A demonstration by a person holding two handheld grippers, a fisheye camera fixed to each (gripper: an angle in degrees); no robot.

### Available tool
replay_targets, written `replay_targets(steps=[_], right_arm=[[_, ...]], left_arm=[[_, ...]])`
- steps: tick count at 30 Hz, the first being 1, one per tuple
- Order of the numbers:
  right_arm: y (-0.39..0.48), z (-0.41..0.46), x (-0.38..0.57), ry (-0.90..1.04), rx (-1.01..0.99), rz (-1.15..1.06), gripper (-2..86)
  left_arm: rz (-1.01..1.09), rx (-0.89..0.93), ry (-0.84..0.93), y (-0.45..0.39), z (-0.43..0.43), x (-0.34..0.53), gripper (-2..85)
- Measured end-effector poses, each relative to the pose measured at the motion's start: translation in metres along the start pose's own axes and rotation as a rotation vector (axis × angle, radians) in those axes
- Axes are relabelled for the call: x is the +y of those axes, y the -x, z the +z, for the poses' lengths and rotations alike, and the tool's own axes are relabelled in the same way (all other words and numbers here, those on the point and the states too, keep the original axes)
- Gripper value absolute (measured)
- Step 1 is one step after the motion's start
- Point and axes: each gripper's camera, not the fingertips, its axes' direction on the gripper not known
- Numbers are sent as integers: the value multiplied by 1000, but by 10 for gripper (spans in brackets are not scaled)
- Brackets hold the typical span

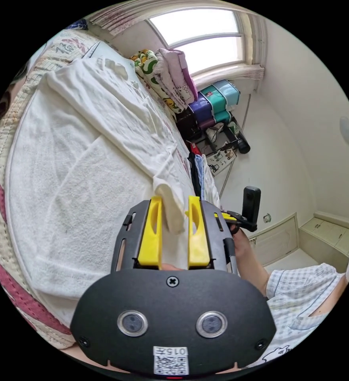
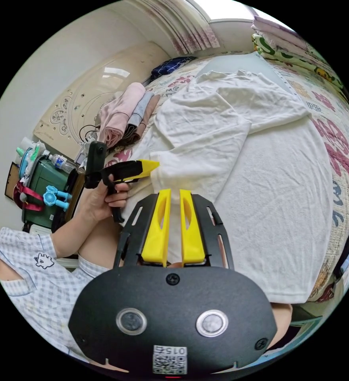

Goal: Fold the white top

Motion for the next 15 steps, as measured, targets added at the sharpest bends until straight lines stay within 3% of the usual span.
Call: replay_targets(steps=[7, 12, 15], right_arm=[[20, 29, 25, -1, -16, -16, 44], [65, 36, 38, 14, 67, -189, 51], [98, 51, 43, 37, 128, -317, 65]], left_arm=[[-46, -29, 3, 11, -4, 3, 14], [40, 94, -287, 2, -85, 16, 44], [-31, 21, -496, 16, -143, 36, 62]])
